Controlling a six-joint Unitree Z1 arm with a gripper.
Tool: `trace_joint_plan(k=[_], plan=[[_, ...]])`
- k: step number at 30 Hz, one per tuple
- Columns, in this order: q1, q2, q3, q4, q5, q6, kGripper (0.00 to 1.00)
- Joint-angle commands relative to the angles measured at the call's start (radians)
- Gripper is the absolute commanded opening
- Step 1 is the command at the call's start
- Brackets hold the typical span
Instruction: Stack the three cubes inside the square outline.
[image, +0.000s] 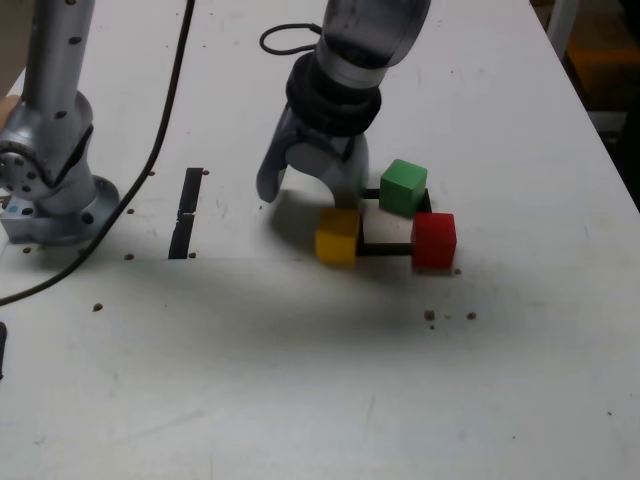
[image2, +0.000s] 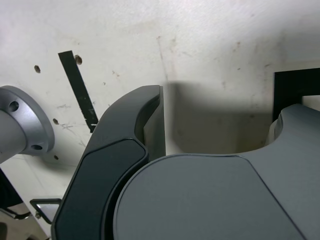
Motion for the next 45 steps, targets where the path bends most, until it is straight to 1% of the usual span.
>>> trace_joint_plan(k=[1,6,10,13,15,17,19,21,23,26,28,29,31,32,33,35,38,45], plan=[[-0.001,-0.015,0.009,-0.002,-0.009,0.005,0.82],[-0.019,-0.033,0.036,-0.005,-0.037,0.014,0.82],[-0.048,-0.048,0.042,-0.009,-0.070,0.019,0.82],[-0.074,-0.055,0.046,-0.018,-0.099,0.019,0.82],[-0.102,-0.061,0.057,-0.029,-0.130,0.019,0.82],[-0.130,-0.066,0.075,-0.041,-0.169,0.018,0.82],[-0.145,-0.070,0.081,-0.049,-0.189,0.018,0.82],[-0.155,-0.077,0.082,-0.058,-0.198,0.016,0.82],[-0.160,-0.086,0.075,-0.063,-0.193,0.012,0.82],[-0.162,-0.111,0.049,-0.061,-0.153,-0.003,0.82],[-0.161,-0.137,0.007,-0.040,-0.093,-0.024,0.82],[-0.160,-0.150,-0.028,-0.017,-0.052,-0.037,0.82],[-0.158,-0.163,-0.102,0.035,0.014,-0.055,0.82],[-0.158,-0.163,-0.134,0.057,0.035,-0.059,0.82],[-0.158,-0.162,-0.157,0.072,0.046,-0.060,0.82],[-0.158,-0.154,-0.198,0.092,0.060,-0.059,0.82],[-0.158,-0.132,-0.246,0.103,0.063,-0.054,0.82],[-0.162,-0.073,-0.319,0.102,0.039,-0.050,0.82]])
